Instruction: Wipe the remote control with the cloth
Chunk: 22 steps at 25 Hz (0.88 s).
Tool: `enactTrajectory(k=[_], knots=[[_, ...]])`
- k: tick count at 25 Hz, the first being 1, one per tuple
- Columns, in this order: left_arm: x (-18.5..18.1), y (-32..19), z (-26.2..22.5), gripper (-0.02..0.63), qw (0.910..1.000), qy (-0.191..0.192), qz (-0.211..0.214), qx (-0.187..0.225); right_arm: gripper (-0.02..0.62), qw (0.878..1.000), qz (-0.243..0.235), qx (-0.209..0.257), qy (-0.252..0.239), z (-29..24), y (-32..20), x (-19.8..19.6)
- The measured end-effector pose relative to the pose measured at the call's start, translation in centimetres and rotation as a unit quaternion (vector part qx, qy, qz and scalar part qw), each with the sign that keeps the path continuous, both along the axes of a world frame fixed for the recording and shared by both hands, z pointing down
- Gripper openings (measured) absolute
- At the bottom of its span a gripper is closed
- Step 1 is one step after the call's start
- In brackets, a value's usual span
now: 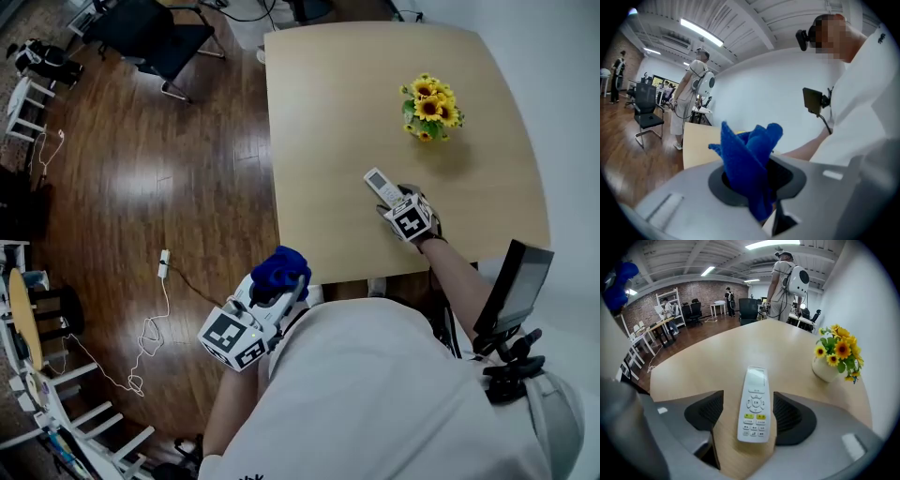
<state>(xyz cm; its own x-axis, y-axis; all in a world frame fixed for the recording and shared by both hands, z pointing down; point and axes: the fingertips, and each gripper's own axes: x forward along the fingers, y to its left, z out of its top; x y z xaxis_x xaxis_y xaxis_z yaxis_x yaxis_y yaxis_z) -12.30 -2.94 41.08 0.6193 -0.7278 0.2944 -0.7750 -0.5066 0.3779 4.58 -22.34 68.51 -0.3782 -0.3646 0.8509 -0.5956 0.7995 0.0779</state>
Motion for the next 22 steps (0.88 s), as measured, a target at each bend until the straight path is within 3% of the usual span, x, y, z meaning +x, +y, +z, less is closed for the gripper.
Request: enactTrajectory(k=[6, 14, 19, 22], knots=[[0.1, -0.2, 0.4, 0.11, 0.9994, -0.011, -0.026, -0.019, 0.293, 1.0, -0.005, -0.013, 0.019, 2.7, -2.0, 0.1], [0.6, -1.3, 1.4, 0.11, 0.999, -0.012, -0.03, -0.029, 0.264, 0.998, -0.015, -0.056, -0.007, 5.7, -1.8, 0.5], [0.5, 0.3, -1.8, 0.11, 0.9996, -0.013, -0.02, -0.016, 0.261, 0.998, -0.003, -0.061, 0.007, 2.4, 0.7, 1.4], [0.3, -0.9, -1.5, 0.11, 0.9998, -0.013, -0.011, -0.011, 0.261, 0.997, 0.014, -0.075, -0.027, 1.2, 0.5, 0.9]])
